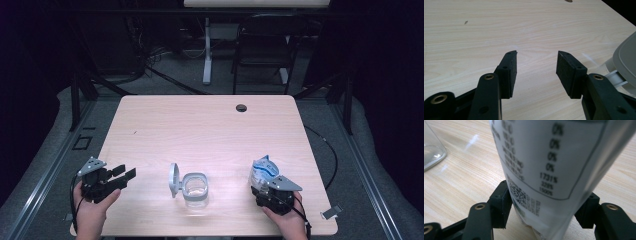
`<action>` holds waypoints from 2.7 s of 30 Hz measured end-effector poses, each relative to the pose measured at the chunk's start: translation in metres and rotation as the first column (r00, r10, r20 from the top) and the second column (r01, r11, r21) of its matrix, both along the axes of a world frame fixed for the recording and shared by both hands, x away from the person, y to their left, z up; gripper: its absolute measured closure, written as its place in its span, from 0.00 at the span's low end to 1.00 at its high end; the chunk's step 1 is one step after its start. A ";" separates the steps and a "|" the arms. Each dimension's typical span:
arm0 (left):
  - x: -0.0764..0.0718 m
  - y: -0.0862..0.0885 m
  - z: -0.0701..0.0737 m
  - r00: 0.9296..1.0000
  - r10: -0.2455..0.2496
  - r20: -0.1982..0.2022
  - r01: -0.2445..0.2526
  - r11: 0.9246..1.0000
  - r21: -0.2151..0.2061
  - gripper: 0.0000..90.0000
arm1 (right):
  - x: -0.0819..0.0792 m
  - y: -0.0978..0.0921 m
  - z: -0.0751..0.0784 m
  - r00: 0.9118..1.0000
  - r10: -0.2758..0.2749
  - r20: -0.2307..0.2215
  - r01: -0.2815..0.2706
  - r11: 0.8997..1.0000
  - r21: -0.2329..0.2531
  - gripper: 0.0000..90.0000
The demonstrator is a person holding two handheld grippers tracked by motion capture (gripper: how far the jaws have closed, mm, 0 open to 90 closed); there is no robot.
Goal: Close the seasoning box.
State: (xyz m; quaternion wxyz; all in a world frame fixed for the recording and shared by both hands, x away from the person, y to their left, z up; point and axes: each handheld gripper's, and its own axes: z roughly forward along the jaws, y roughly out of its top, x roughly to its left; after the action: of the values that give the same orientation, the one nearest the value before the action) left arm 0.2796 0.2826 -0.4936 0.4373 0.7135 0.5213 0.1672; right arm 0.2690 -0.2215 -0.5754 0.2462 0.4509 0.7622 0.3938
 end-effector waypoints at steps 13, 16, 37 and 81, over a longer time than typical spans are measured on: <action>0.000 0.001 -0.001 1.000 0.005 -0.001 -0.005 1.000 -0.002 0.58 | 0.001 -0.001 0.002 1.000 0.006 -0.020 -0.006 1.000 -0.009 0.48; 0.000 0.001 -0.001 1.000 0.007 -0.002 -0.007 1.000 -0.002 0.58 | 0.002 -0.001 0.002 1.000 0.010 -0.017 -0.010 1.000 -0.004 0.48; 0.000 0.004 -0.001 1.000 0.016 0.000 -0.016 1.000 -0.006 0.58 | 0.003 -0.002 0.002 1.000 0.025 -0.018 -0.025 1.000 -0.004 0.48; 0.001 0.006 -0.001 1.000 0.021 0.002 -0.021 1.000 -0.011 0.58 | 0.000 -0.002 0.009 0.999 0.054 0.010 -0.054 0.998 -0.014 0.50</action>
State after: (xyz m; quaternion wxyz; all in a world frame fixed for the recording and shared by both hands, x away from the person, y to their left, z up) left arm 0.2803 0.2887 -0.4943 0.4400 0.7053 0.5293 0.1694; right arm 0.2693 -0.2238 -0.5661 0.2425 0.4266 0.7755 0.3973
